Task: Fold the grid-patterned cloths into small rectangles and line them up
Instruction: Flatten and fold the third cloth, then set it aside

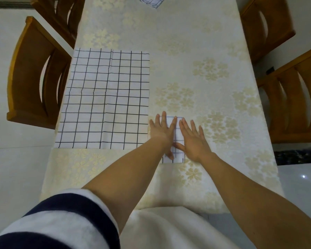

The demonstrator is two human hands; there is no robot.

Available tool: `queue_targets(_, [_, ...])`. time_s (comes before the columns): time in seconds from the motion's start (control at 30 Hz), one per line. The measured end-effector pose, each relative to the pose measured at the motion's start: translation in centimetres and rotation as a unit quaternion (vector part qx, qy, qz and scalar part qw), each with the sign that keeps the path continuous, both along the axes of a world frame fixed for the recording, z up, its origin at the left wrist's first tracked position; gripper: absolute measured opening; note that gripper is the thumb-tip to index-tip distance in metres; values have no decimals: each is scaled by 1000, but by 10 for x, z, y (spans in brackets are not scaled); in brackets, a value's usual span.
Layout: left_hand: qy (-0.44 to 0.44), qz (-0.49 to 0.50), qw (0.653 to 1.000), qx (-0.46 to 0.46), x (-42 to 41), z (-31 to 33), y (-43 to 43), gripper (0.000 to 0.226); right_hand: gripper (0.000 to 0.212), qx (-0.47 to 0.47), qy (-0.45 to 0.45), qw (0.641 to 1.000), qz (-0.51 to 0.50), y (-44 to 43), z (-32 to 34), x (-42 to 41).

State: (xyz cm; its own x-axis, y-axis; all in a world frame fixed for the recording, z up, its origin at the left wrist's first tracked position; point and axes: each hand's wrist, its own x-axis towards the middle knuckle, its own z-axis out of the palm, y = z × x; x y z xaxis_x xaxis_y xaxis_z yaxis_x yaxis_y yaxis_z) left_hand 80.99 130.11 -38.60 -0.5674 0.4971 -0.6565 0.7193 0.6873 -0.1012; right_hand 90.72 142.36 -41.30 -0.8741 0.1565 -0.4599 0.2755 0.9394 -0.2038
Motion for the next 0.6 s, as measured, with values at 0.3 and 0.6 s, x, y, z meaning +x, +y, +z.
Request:
queue_targets(0.3, [-3,2,999,37,-1,2,-7,162,73,13,31,998,53,-3,2,91])
queue_targets(0.6, [17,-197,963,180,-13,15,-1,86,46,-145,134,915,-352,-32,9,35])
